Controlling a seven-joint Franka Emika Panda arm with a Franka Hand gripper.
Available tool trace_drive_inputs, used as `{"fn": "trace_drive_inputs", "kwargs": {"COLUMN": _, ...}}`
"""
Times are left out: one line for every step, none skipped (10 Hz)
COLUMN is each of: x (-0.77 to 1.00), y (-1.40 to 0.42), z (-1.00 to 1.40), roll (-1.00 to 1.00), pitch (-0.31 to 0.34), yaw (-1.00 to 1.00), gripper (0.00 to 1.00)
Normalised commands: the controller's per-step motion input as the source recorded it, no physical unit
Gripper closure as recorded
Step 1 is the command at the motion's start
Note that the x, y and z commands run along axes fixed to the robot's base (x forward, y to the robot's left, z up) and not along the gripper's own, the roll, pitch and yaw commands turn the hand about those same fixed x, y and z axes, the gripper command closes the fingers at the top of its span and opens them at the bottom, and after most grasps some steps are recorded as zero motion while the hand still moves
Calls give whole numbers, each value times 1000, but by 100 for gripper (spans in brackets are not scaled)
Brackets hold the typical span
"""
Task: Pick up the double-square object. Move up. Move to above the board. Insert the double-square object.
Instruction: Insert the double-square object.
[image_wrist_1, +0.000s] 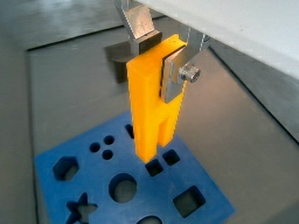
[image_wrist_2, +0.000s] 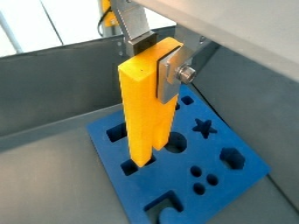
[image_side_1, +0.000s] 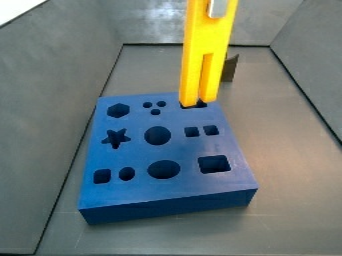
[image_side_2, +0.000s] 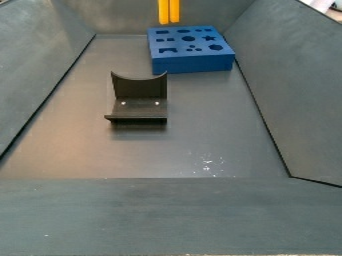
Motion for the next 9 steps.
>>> {"fn": "trace_drive_inputs", "kwargs": {"x": 0, "y": 0, "z": -123, "roll": -39, "pitch": 0, "yaw": -1000, "gripper": 100}}
{"fn": "trace_drive_inputs", "kwargs": {"x": 0, "y": 0, "z": -126, "roll": -39, "pitch": 0, "yaw": -1000, "gripper": 100}}
{"fn": "trace_drive_inputs", "kwargs": {"x": 100, "y": -49, "z": -126, "roll": -49, "pitch": 0, "yaw": -911, "gripper": 100}}
{"fn": "trace_drive_inputs", "kwargs": {"x": 146, "y": -146, "z": -140, "roll": 0, "pitch": 0, "yaw": 0, "gripper": 100}}
{"fn": "trace_drive_inputs", "kwargs": {"x": 51, "y": -63, "z": -14, "roll": -4, "pitch": -51, "yaw": 0, "gripper": 100}}
{"fn": "trace_drive_inputs", "kwargs": {"x": 266, "y": -46, "z": -217, "roll": 0, "pitch": -34, "yaw": 0, "gripper": 100}}
{"fn": "trace_drive_inputs", "kwargs": {"x": 180, "y": -86, "z": -334, "roll": 7, "pitch": -37, "yaw": 0, "gripper": 100}}
{"fn": "trace_drive_inputs", "kwargs": {"x": 129, "y": -74, "z": -354, "roll": 13, "pitch": -27, "yaw": 0, "gripper": 100}}
{"fn": "trace_drive_inputs", "kwargs": {"x": 100, "y": 0, "z": -77, "roll": -4, "pitch": -20, "yaw": 0, "gripper": 100}}
